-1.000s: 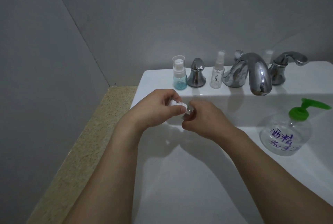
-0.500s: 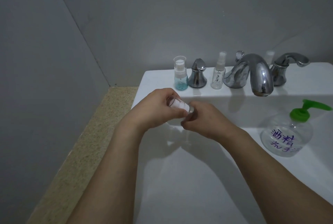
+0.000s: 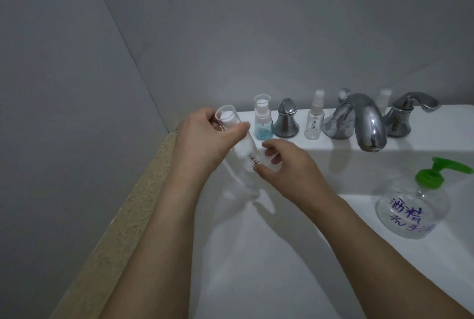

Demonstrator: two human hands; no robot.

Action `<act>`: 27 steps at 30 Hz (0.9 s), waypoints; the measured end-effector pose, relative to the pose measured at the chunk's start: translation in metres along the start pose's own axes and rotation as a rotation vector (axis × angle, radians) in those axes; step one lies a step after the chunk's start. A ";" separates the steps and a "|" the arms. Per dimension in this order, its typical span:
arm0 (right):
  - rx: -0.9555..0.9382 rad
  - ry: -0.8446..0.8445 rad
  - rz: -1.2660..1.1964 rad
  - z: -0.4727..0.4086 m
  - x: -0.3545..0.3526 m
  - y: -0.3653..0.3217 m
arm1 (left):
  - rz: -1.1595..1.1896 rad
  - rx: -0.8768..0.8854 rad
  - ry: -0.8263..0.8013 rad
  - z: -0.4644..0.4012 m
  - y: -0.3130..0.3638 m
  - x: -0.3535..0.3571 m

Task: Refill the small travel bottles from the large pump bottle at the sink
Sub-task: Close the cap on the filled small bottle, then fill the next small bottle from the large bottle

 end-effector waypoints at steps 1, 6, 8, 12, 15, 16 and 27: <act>-0.057 0.070 -0.020 0.000 -0.003 -0.005 | -0.017 0.010 0.064 -0.003 0.007 -0.006; -0.195 0.150 -0.030 0.001 -0.002 -0.012 | -0.198 0.108 0.142 -0.028 0.033 -0.016; -0.236 0.155 0.002 0.002 0.000 -0.012 | -0.252 0.130 0.136 -0.040 0.035 -0.012; -0.265 0.172 0.050 0.002 0.000 -0.015 | -0.296 0.130 0.131 -0.056 0.030 -0.001; -0.256 0.163 0.061 0.003 0.001 -0.015 | -0.277 0.100 0.140 -0.059 0.023 0.007; -0.251 0.157 0.062 0.003 0.001 -0.014 | -0.277 0.084 0.134 -0.059 0.020 0.009; -0.180 0.101 0.085 0.003 0.004 -0.012 | -0.276 0.054 0.111 -0.056 0.007 0.023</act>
Point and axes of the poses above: each hand's wrist, its own z-axis away from the middle knuckle, its own x-axis out of the palm, y = z × x, the point moved 5 cm from there along -z, towards the middle knuckle, and after that the axes turned 9 degrees about -z, right-handed, at the moved point
